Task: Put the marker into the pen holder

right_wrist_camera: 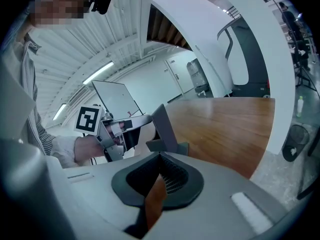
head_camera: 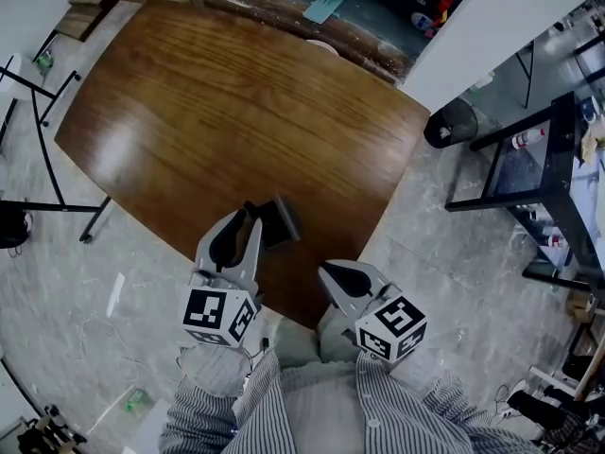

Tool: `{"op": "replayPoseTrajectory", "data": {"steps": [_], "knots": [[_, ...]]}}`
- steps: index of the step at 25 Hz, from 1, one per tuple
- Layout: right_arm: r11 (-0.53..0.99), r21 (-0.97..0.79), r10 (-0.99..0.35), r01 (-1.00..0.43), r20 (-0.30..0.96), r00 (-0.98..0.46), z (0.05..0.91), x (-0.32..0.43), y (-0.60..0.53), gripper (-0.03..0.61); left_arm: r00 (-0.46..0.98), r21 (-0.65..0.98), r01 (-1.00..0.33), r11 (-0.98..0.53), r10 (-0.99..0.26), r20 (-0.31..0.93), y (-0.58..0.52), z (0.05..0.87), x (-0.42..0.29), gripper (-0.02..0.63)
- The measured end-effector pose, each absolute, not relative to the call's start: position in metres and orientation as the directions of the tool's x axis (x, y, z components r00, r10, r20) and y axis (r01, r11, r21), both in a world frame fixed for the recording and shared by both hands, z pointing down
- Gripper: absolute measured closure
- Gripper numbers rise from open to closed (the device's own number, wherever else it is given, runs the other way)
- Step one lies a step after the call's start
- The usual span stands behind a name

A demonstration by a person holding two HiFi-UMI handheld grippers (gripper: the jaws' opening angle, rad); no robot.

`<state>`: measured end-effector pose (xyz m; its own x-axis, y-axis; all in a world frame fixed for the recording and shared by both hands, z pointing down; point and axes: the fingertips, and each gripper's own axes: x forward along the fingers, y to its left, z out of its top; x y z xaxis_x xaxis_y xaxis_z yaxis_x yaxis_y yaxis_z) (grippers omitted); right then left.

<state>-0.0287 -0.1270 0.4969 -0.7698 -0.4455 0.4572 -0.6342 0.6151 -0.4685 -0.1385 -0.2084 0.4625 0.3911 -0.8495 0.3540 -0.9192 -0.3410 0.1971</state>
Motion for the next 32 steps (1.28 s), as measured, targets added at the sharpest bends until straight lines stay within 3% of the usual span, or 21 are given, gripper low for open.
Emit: {"op": "replayPoseTrajectory", "data": {"steps": [15, 20, 32], "knots": [[0.755, -0.349, -0.438, -0.555, 0.362, -0.823, 0.435, -0.037, -0.104, 0.578, 0.419, 0.245, -0.904, -0.351, -0.841, 0.342, -0.119, 0.434, -0.1, 0.546], [0.776, -0.331, -0.417, -0.537, 0.369, -0.83, 0.43, -0.042, -0.082, 0.578, 0.395, 0.247, -0.915, -0.32, -0.838, 0.376, -0.09, 0.436, -0.094, 0.604], [0.812, -0.28, -0.382, -0.511, 0.406, -0.83, 0.432, -0.054, -0.067, 0.58, 0.385, 0.28, -0.917, -0.286, -0.82, 0.423, -0.062, 0.444, -0.096, 0.606]]}}
